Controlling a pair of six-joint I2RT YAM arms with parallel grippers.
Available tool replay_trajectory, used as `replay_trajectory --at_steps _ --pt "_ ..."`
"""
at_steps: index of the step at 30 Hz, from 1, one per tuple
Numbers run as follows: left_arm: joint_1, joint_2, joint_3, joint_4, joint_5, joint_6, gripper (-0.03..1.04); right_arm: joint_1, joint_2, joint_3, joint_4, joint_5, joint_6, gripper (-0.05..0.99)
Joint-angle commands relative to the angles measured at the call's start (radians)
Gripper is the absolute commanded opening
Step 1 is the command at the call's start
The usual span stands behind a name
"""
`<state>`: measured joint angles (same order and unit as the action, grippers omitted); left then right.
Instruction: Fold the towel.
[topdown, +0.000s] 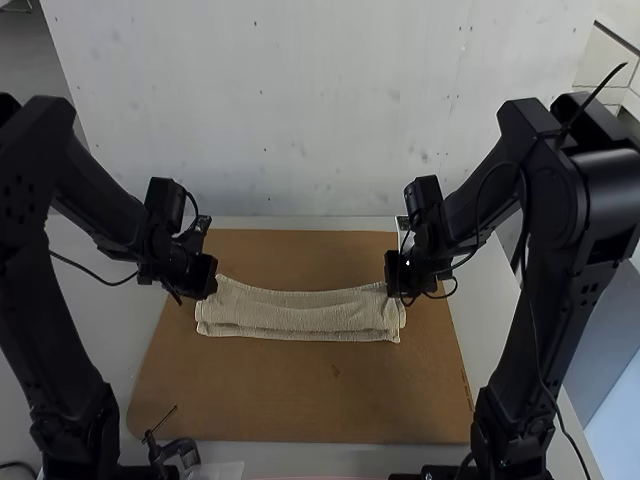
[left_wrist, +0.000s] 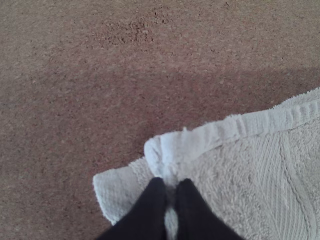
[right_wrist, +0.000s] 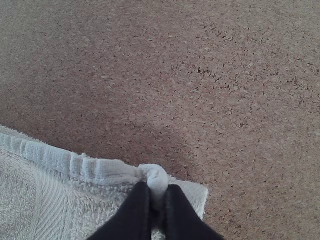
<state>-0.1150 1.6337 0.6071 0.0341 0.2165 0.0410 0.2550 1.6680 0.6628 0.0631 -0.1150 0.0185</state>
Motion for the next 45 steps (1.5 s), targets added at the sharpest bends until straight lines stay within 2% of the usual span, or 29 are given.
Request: replay_trajectory --at_steps 1,4,5,6,8,9,10,11,13,21,23,24,26,28,29,30,35,39,45 --pt "0.015 0.014 0.031 0.009 0.003 0.003 0.03 0.004 0.004 0.020 0.004 0.009 0.009 0.01" --pt "0.015 0.014 0.028 0.009 0.001 -0.001 0.15 0.004 0.007 0.015 0.004 0.009 0.008 0.01" --pt "0.014 0.014 0.028 0.007 0.000 0.000 0.31 0.004 0.009 0.014 0.006 0.008 0.008 0.01" --pt "0.015 0.014 0.028 0.007 0.001 -0.001 0.31 0.004 0.010 0.014 0.006 0.008 0.008 0.01" --pt "0.014 0.014 0.026 0.007 0.001 0.000 0.53 0.007 0.012 0.011 0.006 0.008 0.008 0.01" --pt "0.015 0.014 0.026 0.007 0.001 0.000 0.59 0.007 0.012 0.011 0.006 0.008 0.008 0.01" --pt "0.015 0.012 0.028 0.009 0.001 0.003 0.79 0.007 0.013 0.011 0.006 0.008 0.008 0.01" --pt "0.014 0.011 0.028 0.009 -0.002 0.008 0.89 0.007 0.013 0.009 0.010 0.008 0.008 0.01" --pt "0.017 0.003 0.026 0.023 -0.002 0.010 0.95 0.007 0.015 0.003 0.032 0.008 0.008 0.01" --pt "0.032 -0.080 0.013 0.061 -0.008 -0.001 0.95 0.007 0.029 0.003 0.057 0.008 0.011 0.04" --pt "0.031 -0.095 0.005 0.061 -0.008 -0.003 0.95 0.007 0.032 0.006 0.050 0.008 0.011 0.26" --pt "0.031 -0.101 0.002 0.061 -0.006 -0.003 0.95 0.007 0.032 0.006 0.052 0.008 0.011 0.28" --pt "0.031 -0.120 -0.003 0.061 -0.006 -0.003 0.95 0.007 0.033 0.008 0.050 0.008 0.012 0.41" --pt "0.031 -0.140 -0.010 0.061 -0.006 -0.004 0.95 0.007 0.033 0.009 0.049 0.008 0.014 0.45" --pt "0.034 -0.158 -0.017 0.061 -0.006 -0.006 0.95 0.004 0.032 0.012 0.047 0.008 0.015 0.58" --pt "0.034 -0.179 -0.021 0.061 -0.005 -0.006 0.95 0.003 0.026 0.015 0.043 0.008 0.015 0.62" --pt "0.034 -0.311 -0.055 0.061 -0.003 -0.003 0.95 -0.030 -0.051 0.035 -0.029 -0.005 0.008 0.73" --pt "0.044 -0.350 -0.052 0.056 -0.012 -0.024 0.95 -0.053 -0.096 0.035 -0.089 -0.006 -0.066 0.79" --pt "0.046 -0.353 -0.069 0.055 -0.012 -0.021 0.95 -0.066 -0.100 0.049 -0.226 -0.008 -0.109 0.86"
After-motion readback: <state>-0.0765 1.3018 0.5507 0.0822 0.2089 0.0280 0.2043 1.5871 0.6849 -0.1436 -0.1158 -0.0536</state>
